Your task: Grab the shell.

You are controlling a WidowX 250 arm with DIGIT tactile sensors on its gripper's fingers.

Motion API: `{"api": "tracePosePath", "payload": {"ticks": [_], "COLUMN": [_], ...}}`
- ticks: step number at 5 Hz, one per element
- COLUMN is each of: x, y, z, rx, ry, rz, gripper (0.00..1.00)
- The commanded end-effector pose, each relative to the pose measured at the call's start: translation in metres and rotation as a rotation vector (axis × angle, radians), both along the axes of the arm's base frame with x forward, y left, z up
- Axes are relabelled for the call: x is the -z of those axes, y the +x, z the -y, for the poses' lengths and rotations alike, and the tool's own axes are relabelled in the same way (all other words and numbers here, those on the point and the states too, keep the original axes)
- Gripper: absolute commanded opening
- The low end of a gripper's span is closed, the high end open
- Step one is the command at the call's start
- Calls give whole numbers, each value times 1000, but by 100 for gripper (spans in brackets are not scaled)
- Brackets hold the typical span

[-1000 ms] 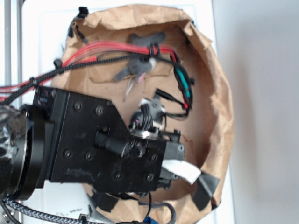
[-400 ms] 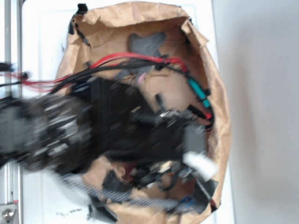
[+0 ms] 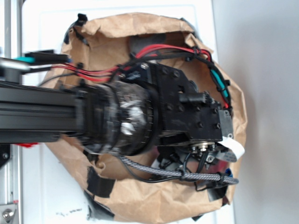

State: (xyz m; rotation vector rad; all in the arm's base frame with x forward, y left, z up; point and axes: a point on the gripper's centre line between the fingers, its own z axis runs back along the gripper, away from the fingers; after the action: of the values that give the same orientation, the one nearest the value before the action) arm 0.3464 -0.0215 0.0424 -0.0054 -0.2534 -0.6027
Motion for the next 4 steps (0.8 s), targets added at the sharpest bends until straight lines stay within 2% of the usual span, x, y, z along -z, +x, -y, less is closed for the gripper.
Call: {"api": "tracePosePath", "payload": {"ticks": [1, 2, 4], "x": [-12, -10, -46], "y": [1, -12, -21], "z": [11, 10, 0], "rx": [2, 24, -12], "ry": [54, 78, 29], "rz": [58, 79, 123], "gripper": [0, 0, 0]}}
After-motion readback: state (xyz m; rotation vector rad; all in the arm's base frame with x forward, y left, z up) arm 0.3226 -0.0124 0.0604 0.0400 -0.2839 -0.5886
